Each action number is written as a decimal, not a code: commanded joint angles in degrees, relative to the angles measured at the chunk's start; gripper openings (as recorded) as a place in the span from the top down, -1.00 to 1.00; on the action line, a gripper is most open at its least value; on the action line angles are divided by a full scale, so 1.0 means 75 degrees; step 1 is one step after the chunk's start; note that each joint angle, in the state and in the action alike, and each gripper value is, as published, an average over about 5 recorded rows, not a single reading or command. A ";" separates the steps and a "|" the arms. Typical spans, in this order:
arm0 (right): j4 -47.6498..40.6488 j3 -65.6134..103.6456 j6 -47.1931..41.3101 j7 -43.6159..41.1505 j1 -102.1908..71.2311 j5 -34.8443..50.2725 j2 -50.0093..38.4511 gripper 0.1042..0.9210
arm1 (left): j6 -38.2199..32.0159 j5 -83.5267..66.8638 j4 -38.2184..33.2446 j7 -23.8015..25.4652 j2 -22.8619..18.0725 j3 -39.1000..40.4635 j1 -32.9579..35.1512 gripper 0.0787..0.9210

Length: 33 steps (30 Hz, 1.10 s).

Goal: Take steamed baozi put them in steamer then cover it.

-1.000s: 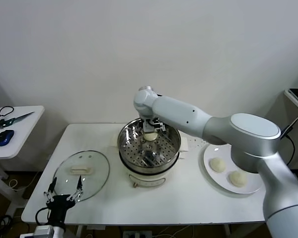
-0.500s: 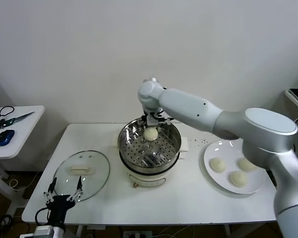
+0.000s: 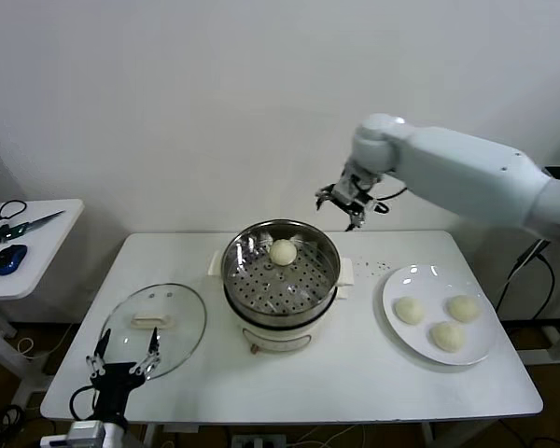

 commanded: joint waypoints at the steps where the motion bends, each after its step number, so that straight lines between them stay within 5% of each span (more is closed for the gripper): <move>1: 0.0307 -0.0494 -0.2012 0.0087 -0.0182 0.2200 -0.1587 -0.76 | 0.0041 0.0026 -0.0026 0.0009 -0.0011 0.0013 -0.0014 -0.77; 17: -0.1218 0.1751 -0.1292 -0.0069 -0.3613 -0.0230 -0.1654 -0.76 | 0.0025 0.0125 0.0014 -0.0021 -0.0059 -0.0075 0.0100 -0.77; 33: -0.2132 0.2305 -0.1182 0.0000 -0.4391 -0.0609 -0.0852 -0.76 | -0.0009 0.0260 0.0099 -0.0035 -0.0141 -0.0074 0.0167 -0.77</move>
